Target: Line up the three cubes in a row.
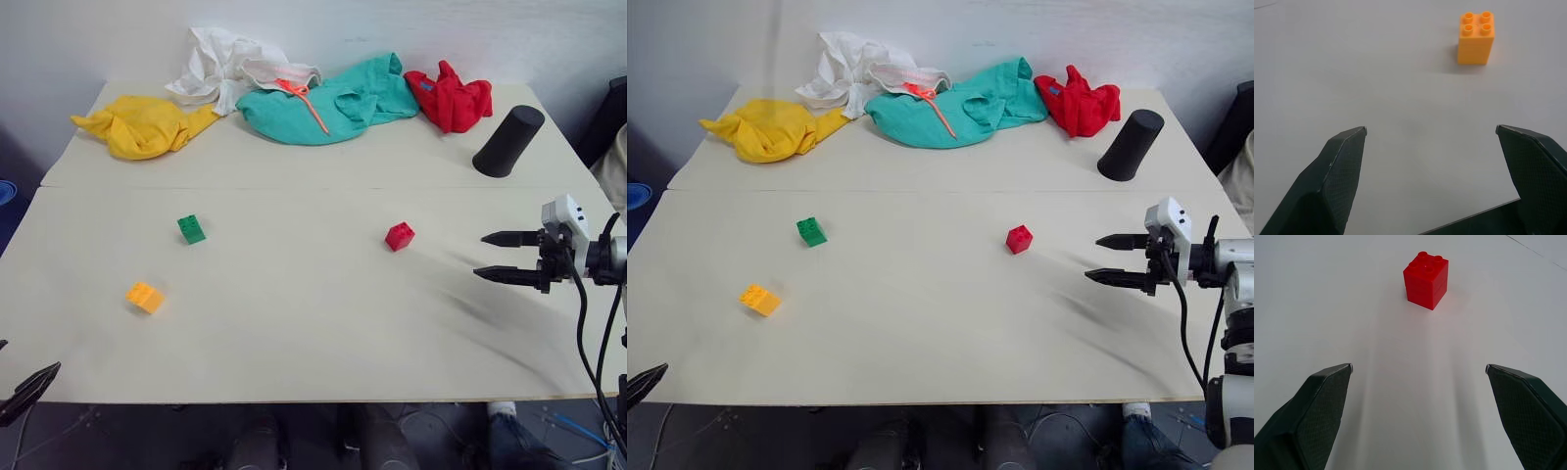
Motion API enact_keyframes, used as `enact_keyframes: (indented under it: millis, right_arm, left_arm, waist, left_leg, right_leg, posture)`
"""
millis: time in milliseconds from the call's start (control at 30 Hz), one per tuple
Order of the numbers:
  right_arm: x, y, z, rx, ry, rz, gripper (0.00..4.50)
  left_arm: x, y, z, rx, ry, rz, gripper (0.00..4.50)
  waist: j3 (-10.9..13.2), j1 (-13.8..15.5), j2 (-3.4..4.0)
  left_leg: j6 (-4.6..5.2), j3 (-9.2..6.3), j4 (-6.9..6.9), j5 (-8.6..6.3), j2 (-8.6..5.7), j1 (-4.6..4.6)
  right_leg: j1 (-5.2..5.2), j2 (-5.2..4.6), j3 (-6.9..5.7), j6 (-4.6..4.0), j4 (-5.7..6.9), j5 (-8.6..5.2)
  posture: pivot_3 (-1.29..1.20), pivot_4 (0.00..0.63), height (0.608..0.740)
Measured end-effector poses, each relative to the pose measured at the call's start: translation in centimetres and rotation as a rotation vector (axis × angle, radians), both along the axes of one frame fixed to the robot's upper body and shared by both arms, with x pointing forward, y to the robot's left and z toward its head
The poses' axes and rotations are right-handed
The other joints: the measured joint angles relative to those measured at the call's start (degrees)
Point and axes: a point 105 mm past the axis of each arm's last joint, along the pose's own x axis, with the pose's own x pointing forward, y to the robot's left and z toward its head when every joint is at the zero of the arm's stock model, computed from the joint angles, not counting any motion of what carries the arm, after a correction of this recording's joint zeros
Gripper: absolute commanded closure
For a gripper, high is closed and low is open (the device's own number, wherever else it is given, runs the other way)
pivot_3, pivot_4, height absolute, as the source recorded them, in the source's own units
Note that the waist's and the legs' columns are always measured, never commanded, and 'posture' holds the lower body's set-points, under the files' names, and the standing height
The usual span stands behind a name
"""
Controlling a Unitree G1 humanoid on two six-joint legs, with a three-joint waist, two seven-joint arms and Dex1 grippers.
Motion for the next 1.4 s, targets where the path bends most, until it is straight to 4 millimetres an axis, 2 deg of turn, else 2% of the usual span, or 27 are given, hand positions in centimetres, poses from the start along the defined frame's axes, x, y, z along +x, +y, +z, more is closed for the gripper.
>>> enact_keyframes:
  millis: [533,667,800,933,1067,1267,1400]
  right_arm:
    - [-1.1,0.8,-0.6,0.006,0.018,0.013,0.00]
    - [-1.2,0.8,-0.7,-0.011,0.001,-0.007,0.00]
    - [-1.5,1.3,0.0,0.007,-0.060,-0.057,0.00]
    - [-1.7,3.1,0.6,0.033,-0.123,-0.123,0.00]
    - [-1.5,6.1,1.0,0.130,-0.162,-0.237,0.00]
    - [-0.4,9.9,1.3,0.261,-0.202,-0.385,0.00]
    - [0.9,12.3,0.3,0.271,-0.193,-0.442,0.00]
  left_arm:
    - [0.3,0.2,-0.1,0.017,0.009,0.012,0.04]
    - [1.2,-0.1,0.2,0.027,-0.006,-0.013,0.04]
    - [3.2,-1.0,0.9,0.007,-0.023,-0.071,0.04]
    - [5.5,-3.6,2.5,-0.040,-0.046,-0.204,0.04]
    - [7.9,-8.3,5.3,-0.100,-0.086,-0.426,0.04]
    - [9.0,-15.2,7.6,-0.127,-0.058,-0.773,0.04]
    - [9.3,-18.4,8.7,-0.114,-0.054,-0.951,0.04]
  waist:
    - [0.00,0.12,0.00]
    - [0.00,0.17,0.00]
    - [-0.01,0.24,-0.01]
    - [-0.03,0.27,-0.05]
    - [-0.04,0.25,-0.06]
    - [-0.04,0.18,-0.06]
    - [-0.04,0.16,-0.06]
  left_leg:
    - [0.01,0.00,0.00,-0.01,0.00,0.00]
    - [0.01,0.00,0.00,-0.01,-0.01,0.00]
    - [-0.01,0.00,0.02,0.01,-0.01,0.01]
    - [-0.04,-0.01,0.03,0.02,0.00,0.01]
    - [-0.09,-0.02,0.01,0.05,0.00,0.02]
    - [-0.20,0.01,0.03,0.15,-0.01,0.00]
    - [-0.20,0.04,0.04,0.18,-0.03,-0.04]
  right_leg:
    - [0.00,0.00,0.00,0.00,0.01,0.00]
    - [0.00,0.00,0.00,0.00,0.03,0.00]
    - [0.00,0.00,0.01,0.00,0.08,0.00]
    - [0.01,0.00,0.03,0.00,0.13,0.00]
    - [0.00,0.01,0.04,0.00,0.18,0.00]
    - [-0.02,0.15,0.09,0.00,0.45,0.00]
    - [-0.04,0.24,0.11,0.00,0.47,0.00]
  posture:
    - [0.00,0.150,0.740]
    - [0.00,0.150,0.740]
    - [0.00,0.150,0.740]
    - [0.00,0.150,0.740]
    - [0.00,0.150,0.740]
    - [0.00,0.150,0.740]
    - [0.00,0.150,0.740]
